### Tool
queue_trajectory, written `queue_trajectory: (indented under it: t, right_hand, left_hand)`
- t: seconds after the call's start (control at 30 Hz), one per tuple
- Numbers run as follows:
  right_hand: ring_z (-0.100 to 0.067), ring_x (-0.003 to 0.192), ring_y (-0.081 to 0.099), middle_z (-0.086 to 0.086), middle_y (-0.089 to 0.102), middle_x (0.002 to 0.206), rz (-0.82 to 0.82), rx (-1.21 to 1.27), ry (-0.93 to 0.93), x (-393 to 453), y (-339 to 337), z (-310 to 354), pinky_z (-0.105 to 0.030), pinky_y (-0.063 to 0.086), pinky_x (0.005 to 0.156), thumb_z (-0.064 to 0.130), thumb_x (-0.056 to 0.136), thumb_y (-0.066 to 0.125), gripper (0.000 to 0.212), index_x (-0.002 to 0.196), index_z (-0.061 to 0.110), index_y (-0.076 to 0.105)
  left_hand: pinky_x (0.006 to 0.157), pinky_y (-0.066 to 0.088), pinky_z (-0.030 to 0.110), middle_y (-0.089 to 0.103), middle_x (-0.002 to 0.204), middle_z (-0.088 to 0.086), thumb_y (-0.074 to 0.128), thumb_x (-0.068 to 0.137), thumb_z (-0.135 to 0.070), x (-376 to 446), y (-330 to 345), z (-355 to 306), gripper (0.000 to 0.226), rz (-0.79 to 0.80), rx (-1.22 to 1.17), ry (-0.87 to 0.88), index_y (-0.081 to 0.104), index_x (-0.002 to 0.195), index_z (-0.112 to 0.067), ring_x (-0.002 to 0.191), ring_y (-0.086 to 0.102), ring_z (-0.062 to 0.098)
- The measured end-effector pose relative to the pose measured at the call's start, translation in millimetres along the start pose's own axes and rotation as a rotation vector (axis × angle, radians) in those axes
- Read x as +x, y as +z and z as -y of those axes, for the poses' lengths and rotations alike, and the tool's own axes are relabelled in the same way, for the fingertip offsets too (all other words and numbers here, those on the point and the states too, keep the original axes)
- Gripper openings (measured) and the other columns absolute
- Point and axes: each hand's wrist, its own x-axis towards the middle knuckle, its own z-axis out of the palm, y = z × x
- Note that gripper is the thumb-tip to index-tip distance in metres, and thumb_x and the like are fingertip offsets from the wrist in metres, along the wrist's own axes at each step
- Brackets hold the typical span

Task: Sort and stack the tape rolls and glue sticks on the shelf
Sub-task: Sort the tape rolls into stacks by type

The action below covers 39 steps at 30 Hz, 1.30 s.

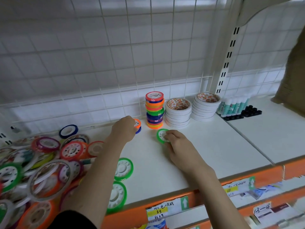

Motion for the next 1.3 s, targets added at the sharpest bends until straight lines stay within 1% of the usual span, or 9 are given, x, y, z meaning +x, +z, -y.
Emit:
queue_trajectory:
  t: [0.17,0.33,0.5,0.7,0.83,0.93,1.07,1.2,1.3]
  right_hand:
    - [-0.028,0.121,0.046,-0.011,0.051,0.131,-0.006,0.016,-0.044,11.4,2.5,-1.8,-0.033,0.041,0.1,0.006,0.091,0.046,0.035,0.126,0.0,0.054]
    - [-0.029,0.118,0.05,-0.011,0.054,0.127,-0.019,0.036,-0.105,23.2,7.4,-2.8,-0.033,0.045,0.096,0.005,0.09,0.05,0.035,0.124,0.001,0.056]
    - [-0.032,0.113,0.053,-0.014,0.058,0.122,-0.02,0.057,-0.182,37.2,11.9,2.0,-0.031,0.045,0.092,0.005,0.089,0.053,0.032,0.12,0.0,0.059]
    - [-0.031,0.113,0.052,-0.014,0.055,0.125,0.027,0.024,-0.291,59.0,11.2,12.8,-0.033,0.046,0.091,0.008,0.091,0.051,0.033,0.123,0.001,0.057]
    - [-0.031,0.115,0.05,-0.014,0.052,0.126,0.102,-0.058,-0.329,75.4,14.5,20.0,-0.036,0.049,0.088,0.008,0.092,0.049,0.034,0.125,0.0,0.055]
    - [-0.028,0.119,0.046,-0.013,0.047,0.132,0.165,-0.171,-0.344,91.9,12.6,28.6,-0.035,0.043,0.093,0.007,0.094,0.044,0.036,0.129,0.001,0.05]
    - [-0.029,0.118,0.046,-0.014,0.045,0.132,0.21,-0.286,-0.332,115.2,10.8,39.2,-0.036,0.045,0.092,0.004,0.092,0.043,0.035,0.127,-0.001,0.049]
    - [-0.029,0.117,0.047,-0.013,0.045,0.129,0.268,-0.372,-0.304,126.6,14.2,44.7,-0.035,0.046,0.084,0.007,0.094,0.044,0.033,0.126,-0.001,0.047]
    - [-0.029,0.118,0.046,-0.013,0.045,0.128,0.302,-0.421,-0.299,128.2,18.9,45.8,-0.037,0.046,0.085,0.007,0.094,0.043,0.034,0.127,-0.001,0.046]
  left_hand:
    - [0.083,0.04,0.032,0.055,0.123,0.012,0.052,0.093,-0.029,-0.3,5.4,0.7,0.036,0.037,0.017,0.021,0.05,0.12,-0.004,0.111,0.052,0.03]
    - [0.098,0.037,0.034,0.048,0.134,0.007,0.06,0.088,-0.036,-9.3,-0.7,1.0,0.052,0.051,-0.026,0.094,0.047,0.132,-0.011,0.122,0.045,0.026]
    - [0.094,0.039,0.035,0.05,0.126,0.005,0.055,0.091,-0.033,-34.5,-9.0,3.9,0.04,-0.046,-0.031,0.077,0.052,0.126,-0.015,0.118,0.047,0.026]
    - [0.096,0.04,0.037,0.05,0.127,0.0,0.047,0.093,-0.042,-74.1,-5.4,11.3,0.039,-0.064,0.029,-0.041,0.053,0.125,-0.019,0.119,0.045,0.019]
    - [0.1,0.032,0.034,0.048,0.13,-0.002,0.043,0.095,-0.042,-93.7,-1.9,16.9,0.04,-0.05,0.067,-0.112,0.05,0.129,-0.021,0.121,0.043,0.019]
    - [0.099,0.034,0.034,0.048,0.128,0.0,0.035,0.097,-0.039,-103.5,10.3,17.7,0.037,-0.021,0.028,-0.136,0.052,0.122,-0.018,0.119,0.043,0.02]
    - [0.103,0.031,0.032,0.047,0.13,-0.002,0.024,0.1,-0.037,-109.4,18.9,14.9,0.039,-0.064,0.06,-0.142,0.05,0.124,-0.019,0.121,0.04,0.017]
    - [0.108,0.027,0.032,0.048,0.129,0.0,0.023,0.1,-0.036,-112.4,22.1,13.4,0.04,-0.1,0.06,-0.15,0.05,0.123,-0.018,0.123,0.038,0.016]
    - [0.108,0.026,0.033,0.048,0.129,0.0,0.023,0.1,-0.035,-113.7,23.0,12.3,0.04,-0.115,0.054,-0.16,0.05,0.123,-0.018,0.123,0.038,0.017]
